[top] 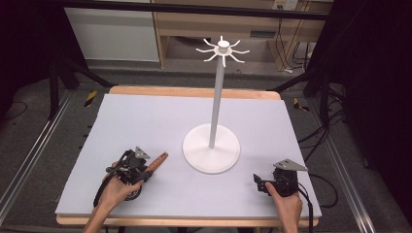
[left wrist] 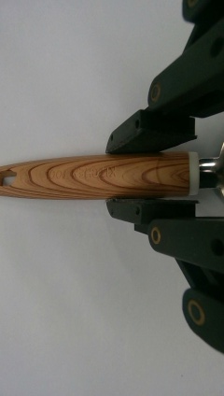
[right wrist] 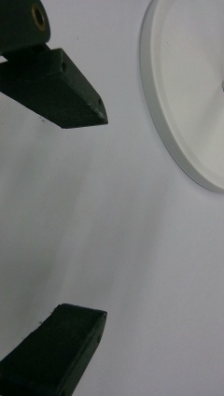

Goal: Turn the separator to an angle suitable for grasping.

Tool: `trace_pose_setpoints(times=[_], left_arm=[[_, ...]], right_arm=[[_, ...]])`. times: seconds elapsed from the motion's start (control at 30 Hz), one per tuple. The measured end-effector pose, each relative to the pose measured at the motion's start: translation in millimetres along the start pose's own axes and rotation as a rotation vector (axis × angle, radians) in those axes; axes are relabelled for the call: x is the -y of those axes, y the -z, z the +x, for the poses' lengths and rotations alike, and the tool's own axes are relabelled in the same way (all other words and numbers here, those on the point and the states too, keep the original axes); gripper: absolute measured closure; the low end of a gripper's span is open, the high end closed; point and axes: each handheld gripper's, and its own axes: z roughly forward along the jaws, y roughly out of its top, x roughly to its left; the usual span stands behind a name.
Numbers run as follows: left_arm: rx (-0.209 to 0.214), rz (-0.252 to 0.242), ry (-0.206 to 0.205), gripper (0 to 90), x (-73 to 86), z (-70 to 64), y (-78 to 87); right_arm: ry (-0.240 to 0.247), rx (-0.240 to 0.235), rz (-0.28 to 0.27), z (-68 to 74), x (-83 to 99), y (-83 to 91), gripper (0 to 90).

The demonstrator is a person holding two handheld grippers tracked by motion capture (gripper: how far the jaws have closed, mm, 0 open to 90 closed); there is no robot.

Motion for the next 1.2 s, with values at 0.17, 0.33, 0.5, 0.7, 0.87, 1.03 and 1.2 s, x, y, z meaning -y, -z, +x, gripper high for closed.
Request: trace_pose_setpoints(times=[0.17,0.33,0.5,0.7,0.87,1.03,1.2], left_arm=[[0.002,-0.018,-0.022,62.1,-5.8,3.3,9.5],[0.001,-0.012,-0.057,59.3,-12.7,2.0,12.8],[0.002,0.020,-0.077,58.1,-19.4,1.2,6.0],[-0.001,0.056,-0.086,59.5,-26.4,2.2,-2.2],[0.007,0.073,-0.084,61.7,-27.9,3.4,-6.3],[0.017,0.085,-0.088,64.3,-28.5,2.6,-10.3],[0.017,0.091,-0.090,64.4,-29.4,2.7,-11.9]], right_arm=[[0.002,-0.001,-0.001,-1.4,-0.4,0.0,7.0],[-0.001,-0.005,0.006,-1.6,-0.4,-0.6,7.0],[-0.003,-0.009,0.012,-1.9,-0.5,-0.7,7.0],[-0.012,-0.013,0.017,-3.0,-0.3,-0.7,7.0],[-0.013,-0.015,0.018,-3.1,-0.2,-0.6,7.0],[-0.012,-0.017,0.022,-3.1,-0.3,-0.8,7.0],[-0.011,-0.017,0.022,-3.4,-0.3,-1.1,7.0]])
